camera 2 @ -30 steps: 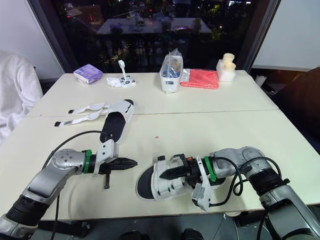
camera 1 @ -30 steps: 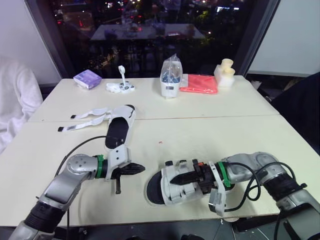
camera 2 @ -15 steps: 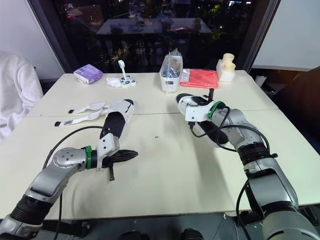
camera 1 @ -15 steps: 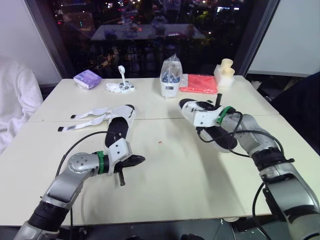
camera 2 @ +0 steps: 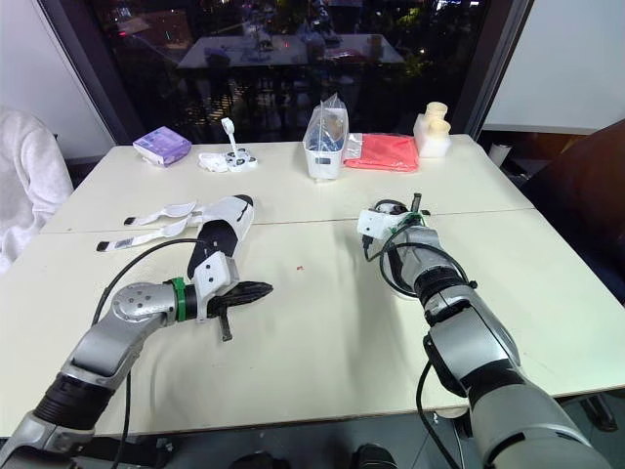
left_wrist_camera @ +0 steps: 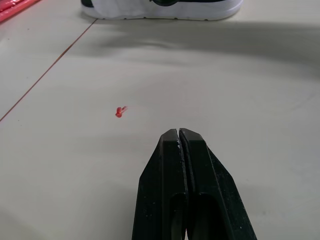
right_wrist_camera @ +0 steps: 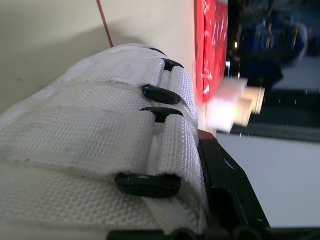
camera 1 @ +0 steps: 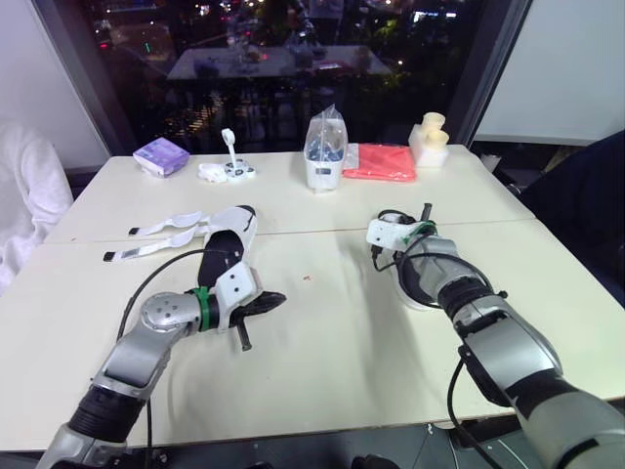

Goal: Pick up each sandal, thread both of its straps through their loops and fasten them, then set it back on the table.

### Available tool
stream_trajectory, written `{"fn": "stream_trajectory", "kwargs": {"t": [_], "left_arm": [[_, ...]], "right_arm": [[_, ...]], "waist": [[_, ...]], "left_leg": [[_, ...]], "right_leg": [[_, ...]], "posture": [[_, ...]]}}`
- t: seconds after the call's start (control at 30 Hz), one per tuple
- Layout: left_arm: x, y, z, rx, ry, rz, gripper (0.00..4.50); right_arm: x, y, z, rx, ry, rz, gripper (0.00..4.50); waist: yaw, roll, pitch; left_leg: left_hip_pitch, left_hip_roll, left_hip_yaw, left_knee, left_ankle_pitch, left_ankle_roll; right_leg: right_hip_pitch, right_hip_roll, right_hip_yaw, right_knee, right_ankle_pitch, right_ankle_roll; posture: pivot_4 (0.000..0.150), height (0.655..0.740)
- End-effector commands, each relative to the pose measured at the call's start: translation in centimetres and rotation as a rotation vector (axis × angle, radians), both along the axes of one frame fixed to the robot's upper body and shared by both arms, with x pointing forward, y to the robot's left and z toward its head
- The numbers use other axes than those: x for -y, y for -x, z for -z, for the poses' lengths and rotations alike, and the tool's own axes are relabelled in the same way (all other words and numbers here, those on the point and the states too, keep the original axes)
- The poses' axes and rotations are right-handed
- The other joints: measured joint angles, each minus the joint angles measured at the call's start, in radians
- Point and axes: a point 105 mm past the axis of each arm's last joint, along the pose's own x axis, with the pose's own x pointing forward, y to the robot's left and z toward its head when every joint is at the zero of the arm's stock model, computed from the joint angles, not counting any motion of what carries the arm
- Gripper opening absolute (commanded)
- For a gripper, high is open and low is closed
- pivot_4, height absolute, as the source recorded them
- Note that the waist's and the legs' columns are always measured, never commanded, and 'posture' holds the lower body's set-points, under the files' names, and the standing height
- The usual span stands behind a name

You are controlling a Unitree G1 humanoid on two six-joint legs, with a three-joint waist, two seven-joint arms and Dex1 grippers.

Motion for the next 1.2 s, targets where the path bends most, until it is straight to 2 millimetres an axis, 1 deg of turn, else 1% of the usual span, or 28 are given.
{"fn": "stream_trajectory", "kwargs": {"t": [0.03, 0.1, 0.2, 0.27, 0.33, 0.43, 0.53, 0.6, 0.67, 0.73, 0.83, 0.9, 0.97, 1.03, 1.13, 1.2], "left_arm": [[0.3, 0.1, -0.7, 0.044, -0.009, 0.004, 0.00], [0.2, 0.2, -0.6, 0.049, -0.020, 0.006, 0.00], [0.2, 0.1, -0.7, 0.078, -0.032, 0.005, 0.00], [0.2, -0.3, -1.3, 0.126, -0.032, -0.003, 0.00], [0.1, -0.5, -1.6, 0.152, -0.036, -0.008, 0.00], [0.0, -0.8, -2.0, 0.186, -0.057, -0.016, 0.00], [-0.3, -1.1, -2.5, 0.220, -0.079, -0.026, 0.00], [-0.6, -1.5, -2.8, 0.241, -0.101, -0.039, 0.00], [-1.0, -2.0, -3.4, 0.279, -0.129, -0.059, 0.00], [-1.4, -2.6, -4.1, 0.313, -0.138, -0.085, 0.00], [-2.8, -4.3, -4.9, 0.387, -0.200, -0.172, 0.00], [-3.7, -5.3, -5.1, 0.421, -0.265, -0.218, 0.00], [-4.3, -6.2, -5.4, 0.435, -0.308, -0.260, 0.00], [-4.5, -6.5, -5.6, 0.442, -0.319, -0.275, 0.00], [-4.7, -7.7, -6.3, 0.473, -0.368, -0.318, 0.79], [-4.8, -8.6, -6.5, 0.509, -0.422, -0.341, 1.77]], "right_arm": [[0.6, 0.1, 0.5, -0.033, -0.048, 0.030, 0.96], [0.6, 0.3, 0.8, -0.057, -0.060, 0.024, 1.84], [0.9, 0.5, 1.0, -0.083, -0.055, 0.011, 3.38], [1.6, 1.2, 0.8, -0.090, -0.076, -0.006, 4.39], [1.9, 2.0, 0.6, -0.099, -0.088, -0.021, 4.46], [1.6, 4.5, -0.9, -0.115, -0.140, -0.085, 4.46], [1.2, 7.4, -1.4, -0.196, -0.302, -0.117, 4.46], [0.7, 9.3, -1.6, -0.256, -0.387, -0.161, 4.46], [0.2, 11.4, -2.3, -0.316, -0.470, -0.227, 4.46], [-0.7, 13.5, -3.2, -0.381, -0.561, -0.320, 4.46], [-3.2, 16.6, -5.9, -0.423, -0.762, -0.560, 4.46], [-3.9, 17.9, -6.7, -0.452, -0.861, -0.624, 4.46], [-4.3, 18.2, -7.4, -0.453, -0.945, -0.647, 4.46], [-4.5, 18.3, -7.7, -0.449, -0.981, -0.650, 4.46], [-5.0, 17.9, -8.0, -0.426, -1.034, -0.647, 4.50], [-5.2, 17.8, -7.9, -0.426, -1.042, -0.644, 4.50]], "waist": [[0.000, 0.000, 0.000], [0.000, 0.000, 0.000], [0.000, 0.000, 0.000], [0.003, 0.000, 0.000], [0.009, 0.000, 0.000], [0.024, 0.000, 0.000], [0.026, 0.000, 0.000], [0.025, 0.000, 0.000], [0.027, 0.000, 0.000], [0.028, 0.000, 0.000], [0.027, -0.001, 0.000], [0.028, -0.001, 0.000], [0.028, -0.001, 0.000], [0.029, -0.001, 0.000], [0.033, -0.001, 0.000], [0.040, -0.001, 0.000]], "left_leg": [[0.000, 0.000, 0.000, 0.000, 0.000, 0.000], [0.000, 0.000, 0.000, 0.000, 0.000, 0.000], [0.000, 0.000, 0.000, 0.000, 0.000, 0.000], [0.000, 0.000, 0.000, 0.000, 0.000, 0.000], [0.000, 0.000, -0.002, 0.000, 0.000, 0.000], [0.000, 0.000, -0.002, 0.000, 0.000, 0.001], [0.000, 0.000, -0.002, 0.000, -0.002, 0.004], [0.000, 0.000, -0.002, 0.001, -0.003, 0.005], [0.000, 0.000, -0.002, 0.001, -0.003, 0.005], [0.001, 0.001, -0.003, 0.001, -0.003, 0.006], [0.000, 0.001, -0.004, 0.001, -0.003, 0.006], [0.001, 0.001, -0.004, 0.001, -0.003, 0.006], [0.001, 0.001, -0.004, 0.001, -0.003, 0.006], [0.001, 0.001, -0.004, 0.001, -0.003, 0.006], [0.000, 0.001, -0.004, 0.001, -0.003, 0.006], [0.000, 0.000, -0.003, 0.001, -0.003, 0.006]], "right_leg": [[0.000, 0.000, 0.000, 0.000, 0.000, 0.000], [0.000, 0.000, 0.000, 0.000, 0.000, 0.000], [0.000, 0.000, 0.000, 0.000, 0.000, 0.000], [0.000, 0.000, 0.000, 0.000, 0.000, 0.000], [0.001, 0.000, 0.000, 0.000, 0.000, 0.000], [0.001, 0.001, 0.000, 0.000, 0.000, 0.000], [0.001, 0.001, 0.000, 0.000, 0.000, 0.000], [0.001, 0.001, 0.000, 0.000, 0.000, 0.000], [0.001, 0.002, 0.000, 0.000, 0.000, 0.000], [0.001, 0.002, 0.000, 0.001, 0.000, 0.000], [0.001, 0.002, 0.000, 0.001, 0.000, 0.000], [0.001, 0.003, 0.000, 0.001, 0.000, 0.000], [0.001, 0.003, 0.000, 0.001, 0.000, 0.000], [0.001, 0.003, 0.000, 0.001, 0.001, -0.001], [0.001, 0.002, 0.000, 0.001, 0.001, -0.001], [0.001, 0.002, 0.000, 0.001, 0.001, -0.001]], "posture": [[0.150, 0.7400], [0.150, 0.7400], [0.150, 0.7400], [0.150, 0.7400], [0.150, 0.7400], [0.150, 0.7400], [0.150, 0.7400], [0.150, 0.7400], [0.150, 0.7400], [0.150, 0.7400], [0.150, 0.7400], [0.150, 0.7400], [0.150, 0.7400], [0.150, 0.7400], [0.150, 0.7400], [0.150, 0.7400]]}}
